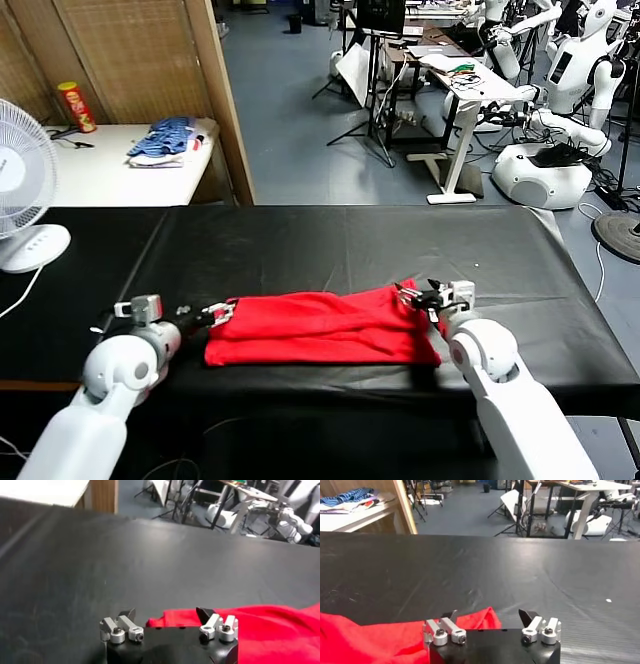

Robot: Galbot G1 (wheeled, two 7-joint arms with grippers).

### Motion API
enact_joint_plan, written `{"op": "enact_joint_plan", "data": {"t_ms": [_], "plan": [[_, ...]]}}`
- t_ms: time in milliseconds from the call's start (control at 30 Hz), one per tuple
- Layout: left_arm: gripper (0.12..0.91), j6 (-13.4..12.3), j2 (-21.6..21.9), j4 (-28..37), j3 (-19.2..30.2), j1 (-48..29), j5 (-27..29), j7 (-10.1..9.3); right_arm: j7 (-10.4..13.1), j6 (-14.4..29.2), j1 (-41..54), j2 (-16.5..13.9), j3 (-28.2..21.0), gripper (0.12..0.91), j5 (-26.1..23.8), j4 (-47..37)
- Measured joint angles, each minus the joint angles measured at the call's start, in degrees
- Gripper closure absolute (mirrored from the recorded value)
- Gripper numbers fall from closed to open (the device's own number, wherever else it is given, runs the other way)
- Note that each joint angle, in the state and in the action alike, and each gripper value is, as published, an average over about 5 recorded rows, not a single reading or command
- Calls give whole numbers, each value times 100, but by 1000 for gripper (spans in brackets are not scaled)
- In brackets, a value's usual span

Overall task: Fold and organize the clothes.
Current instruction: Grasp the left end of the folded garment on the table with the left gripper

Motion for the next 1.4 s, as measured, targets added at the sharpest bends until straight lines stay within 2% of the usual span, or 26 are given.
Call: {"op": "enact_joint_plan", "data": {"t_ms": [67,133,167,200,333,400,467,533,733,867,933,1033,1067,1233,1333,1400], "plan": [[403,-5,-56,88,15,-20,2,10,-9,21,1,45,0,393,-39,-54],[538,-13,-95,152,30,-26,13,23,-17,54,-10,93,2,415,-97,-94],[571,-17,-112,180,35,-29,19,30,-15,83,-19,119,3,442,-136,-109],[638,-19,-129,201,40,-33,31,37,-8,118,-32,145,4,466,-182,-119],[860,-20,-216,255,75,-46,256,91,104,336,-108,249,4,653,-444,-126],[894,-20,-259,252,106,-40,480,142,208,466,-153,303,3,753,-588,-112],[895,-25,-299,233,140,-25,724,182,329,587,-195,361,3,833,-744,-103],[896,-91,-343,210,177,-14,964,193,434,679,-227,431,1,884,-894,-115],[898,-599,-510,294,279,-101,1775,184,550,816,-280,633,20,899,-1121,-218],[898,-749,-598,386,302,-205,2008,192,399,842,-338,658,87,889,-1105,-193],[898,-804,-628,433,304,-254,2051,215,261,842,-383,638,126,831,-1096,-134],[839,-846,-641,471,301,-310,2086,262,72,839,-474,582,185,677,-1095,-1],[797,-849,-632,469,299,-321,2092,274,31,837,-512,558,206,627,-1094,56],[520,-821,-533,390,251,-321,2055,280,-14,828,-740,425,330,351,-1044,380],[356,-777,-460,316,193,-280,1946,255,-7,816,-881,356,403,252,-990,568],[279,-712,-422,251,143,-231,1783,209,-3,809,-976,318,454,235,-964,700]]}}
